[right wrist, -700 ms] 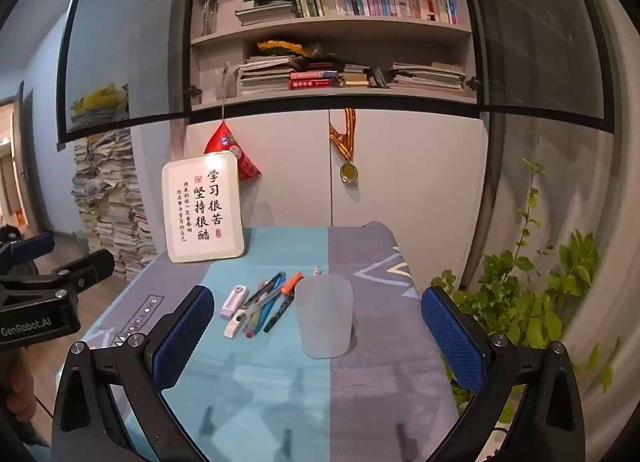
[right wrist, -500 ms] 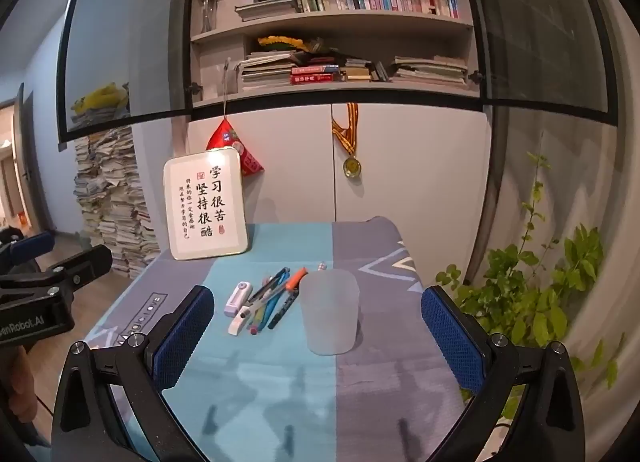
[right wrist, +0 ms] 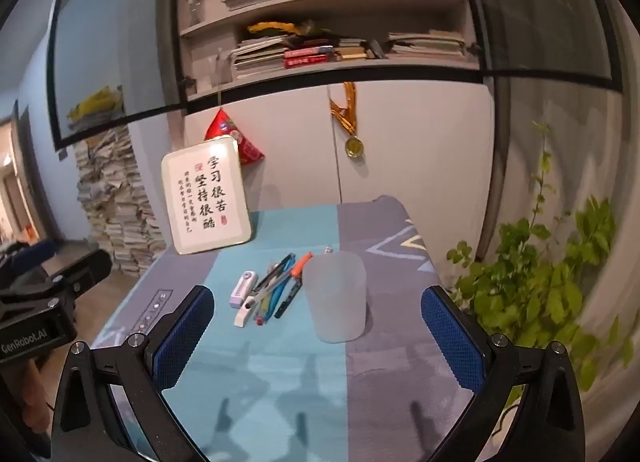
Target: Organize stationery
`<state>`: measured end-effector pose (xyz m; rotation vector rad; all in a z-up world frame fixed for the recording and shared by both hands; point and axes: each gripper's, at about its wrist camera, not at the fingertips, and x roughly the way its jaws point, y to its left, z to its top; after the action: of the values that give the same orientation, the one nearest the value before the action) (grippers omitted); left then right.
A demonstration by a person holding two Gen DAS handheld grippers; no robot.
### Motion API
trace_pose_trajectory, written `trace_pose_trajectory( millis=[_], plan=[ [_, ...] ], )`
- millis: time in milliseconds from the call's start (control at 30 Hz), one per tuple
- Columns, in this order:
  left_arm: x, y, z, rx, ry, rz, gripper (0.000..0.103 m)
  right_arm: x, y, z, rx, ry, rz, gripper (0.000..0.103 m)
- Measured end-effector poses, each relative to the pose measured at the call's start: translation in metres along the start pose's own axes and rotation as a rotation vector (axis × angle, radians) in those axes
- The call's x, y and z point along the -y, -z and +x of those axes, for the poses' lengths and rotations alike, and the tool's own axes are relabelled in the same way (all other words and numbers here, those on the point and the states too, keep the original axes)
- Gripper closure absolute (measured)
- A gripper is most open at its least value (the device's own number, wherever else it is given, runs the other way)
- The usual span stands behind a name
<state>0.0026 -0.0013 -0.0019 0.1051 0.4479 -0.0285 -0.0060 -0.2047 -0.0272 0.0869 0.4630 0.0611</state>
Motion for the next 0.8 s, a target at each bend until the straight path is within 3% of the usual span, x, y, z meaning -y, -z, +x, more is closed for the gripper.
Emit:
trace_pose_trajectory(
  millis=[133,333,433,567,800],
  plan=[
    [0.001,-0.002,0.006,-0.002,-0.008,-0.001,0.001,0.000,0.000,0.000,0.020,-0.020,-0.009,0.000],
    [0.004,-0.002,0.025,-0.033,-0.011,0.005,0.001,-0.002,0.002,0.010,0.054,0.072,-0.043,0.000],
    [0.006,-0.002,0.036,-0.052,-0.008,0.010,0.001,0.000,0.002,0.019,0.030,0.044,-0.043,0.001],
    [0.010,-0.004,0.045,-0.050,-0.007,0.014,0.001,0.004,0.001,0.032,0.008,0.037,-0.033,0.022],
    [0.012,-0.007,0.060,-0.055,-0.005,0.003,0.001,0.005,0.003,0.045,-0.004,0.024,-0.037,0.027]
  ],
)
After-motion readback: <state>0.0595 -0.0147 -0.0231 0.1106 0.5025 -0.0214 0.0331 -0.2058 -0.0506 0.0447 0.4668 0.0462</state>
